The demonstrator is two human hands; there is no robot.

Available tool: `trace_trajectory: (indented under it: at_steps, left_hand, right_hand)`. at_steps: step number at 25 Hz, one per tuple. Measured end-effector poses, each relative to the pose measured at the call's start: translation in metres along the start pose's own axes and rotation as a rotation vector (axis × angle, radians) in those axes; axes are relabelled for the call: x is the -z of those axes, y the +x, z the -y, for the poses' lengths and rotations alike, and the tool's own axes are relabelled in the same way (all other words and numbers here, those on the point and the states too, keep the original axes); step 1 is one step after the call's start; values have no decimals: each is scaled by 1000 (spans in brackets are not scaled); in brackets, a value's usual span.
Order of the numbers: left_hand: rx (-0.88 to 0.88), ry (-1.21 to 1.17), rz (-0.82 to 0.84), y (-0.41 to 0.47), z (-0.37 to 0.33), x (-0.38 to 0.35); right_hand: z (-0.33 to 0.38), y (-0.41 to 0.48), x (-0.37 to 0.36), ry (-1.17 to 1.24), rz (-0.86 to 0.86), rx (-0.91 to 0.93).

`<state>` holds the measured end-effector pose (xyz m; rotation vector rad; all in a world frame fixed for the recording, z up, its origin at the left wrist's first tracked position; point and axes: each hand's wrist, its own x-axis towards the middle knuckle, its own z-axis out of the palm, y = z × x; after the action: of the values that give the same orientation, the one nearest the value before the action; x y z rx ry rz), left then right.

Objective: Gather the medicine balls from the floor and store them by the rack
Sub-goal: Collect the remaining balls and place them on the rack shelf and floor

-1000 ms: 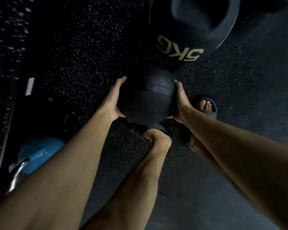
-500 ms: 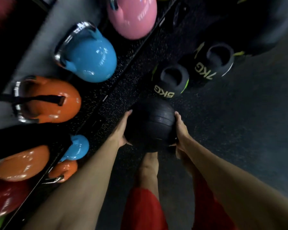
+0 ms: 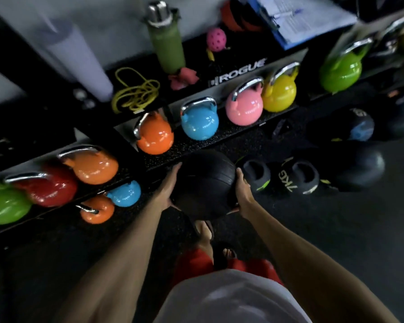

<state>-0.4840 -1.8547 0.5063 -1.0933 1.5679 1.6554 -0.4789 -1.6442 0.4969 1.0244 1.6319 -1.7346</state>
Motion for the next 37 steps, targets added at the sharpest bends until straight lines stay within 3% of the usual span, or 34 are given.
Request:
trace_trajectory:
  at_steps: [12,19,25,31,37]
  left_hand:
    - [-264,-327,-276,-163,76,127]
    - [-449,-580,-425,-259,121,226]
    - [-558,-590,-549,-336,139,328]
    - [-762,-597,-590,-389,111,423]
    - [-990,-522,-503,-430,20,472]
  right_hand:
    - [-8,-114,-104,-399,360,322]
    - [-23,-224,-206,-513,566,614]
    - [-50,-313,-297,-531,645,705]
    - [-28,-410,-359,-500,661,931]
    - [54,-476,-403,-391,600,1150]
